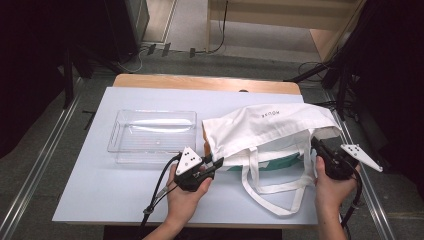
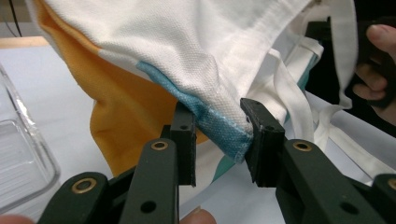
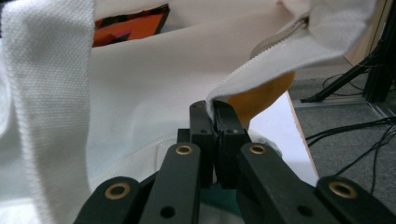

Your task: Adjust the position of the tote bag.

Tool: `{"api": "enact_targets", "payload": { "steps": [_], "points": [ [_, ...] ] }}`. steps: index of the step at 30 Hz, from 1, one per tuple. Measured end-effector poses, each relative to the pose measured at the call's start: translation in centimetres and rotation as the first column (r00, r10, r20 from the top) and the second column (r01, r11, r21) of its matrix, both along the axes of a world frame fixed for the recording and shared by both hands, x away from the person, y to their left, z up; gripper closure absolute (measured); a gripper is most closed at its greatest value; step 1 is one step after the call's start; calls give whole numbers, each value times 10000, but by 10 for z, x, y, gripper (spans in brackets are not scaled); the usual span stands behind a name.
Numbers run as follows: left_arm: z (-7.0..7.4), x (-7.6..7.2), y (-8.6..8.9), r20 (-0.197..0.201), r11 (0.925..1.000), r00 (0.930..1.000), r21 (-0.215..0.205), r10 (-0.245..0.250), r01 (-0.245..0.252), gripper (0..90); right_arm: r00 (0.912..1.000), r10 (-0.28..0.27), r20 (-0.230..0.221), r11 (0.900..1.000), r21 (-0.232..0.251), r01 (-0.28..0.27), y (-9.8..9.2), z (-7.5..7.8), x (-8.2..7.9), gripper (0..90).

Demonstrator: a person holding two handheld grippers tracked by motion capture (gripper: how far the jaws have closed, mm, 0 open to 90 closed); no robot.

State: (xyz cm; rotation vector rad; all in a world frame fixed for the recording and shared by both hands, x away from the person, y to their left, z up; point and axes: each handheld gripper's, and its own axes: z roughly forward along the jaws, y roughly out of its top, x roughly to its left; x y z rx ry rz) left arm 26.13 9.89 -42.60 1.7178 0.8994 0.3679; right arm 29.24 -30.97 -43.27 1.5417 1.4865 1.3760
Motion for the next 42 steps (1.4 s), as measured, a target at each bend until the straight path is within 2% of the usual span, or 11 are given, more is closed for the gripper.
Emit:
{"api": "enact_targets", "payload": {
  "steps": [9,11,13,16,18,21,25,33,35,39,42],
  "points": [
    [0,2,13,-158,9996,9998,-268,100,-104,689,10000,42,-39,9993,-378,-44,20,4,-34,891],
    [-2,3,15,-256,9995,9996,-289,111,-119,688,10000,25,-66,9979,-649,-30,23,5,-37,886],
    [-3,5,15,-291,9993,9995,-330,151,-160,688,9999,120,-76,9984,-544,-124,19,3,-35,872],
    [-4,6,15,-321,9991,9993,-355,200,-211,688,9998,221,1,9994,-252,-221,12,1,-34,764],
    [-4,7,15,-350,9990,9991,-386,222,-236,688,9998,194,80,9989,-438,-190,10,1,-37,655],
    [-6,8,15,-386,9988,9989,-406,256,-271,687,9997,182,188,9968,-778,-167,8,0,-46,574],
    [-7,9,15,-361,9988,9990,-407,271,-286,686,9990,209,398,9977,-657,-182,0,-1,-64,536],
    [-7,10,13,-379,9980,9986,-498,359,-378,685,9894,1347,540,9905,-367,-1329,-4,-13,-93,425],
    [-6,10,13,-353,9983,9987,-443,366,-381,684,9847,1648,570,9852,-571,-1615,0,-13,-98,388],
    [-7,9,12,-355,9982,9986,-444,396,-411,684,9793,2004,279,9778,-675,-1982,7,-21,-106,378],
    [-7,9,12,-315,9983,9987,-411,402,-414,683,9751,2208,-195,9722,-756,-2217,12,-30,-105,371]
  ]
}}
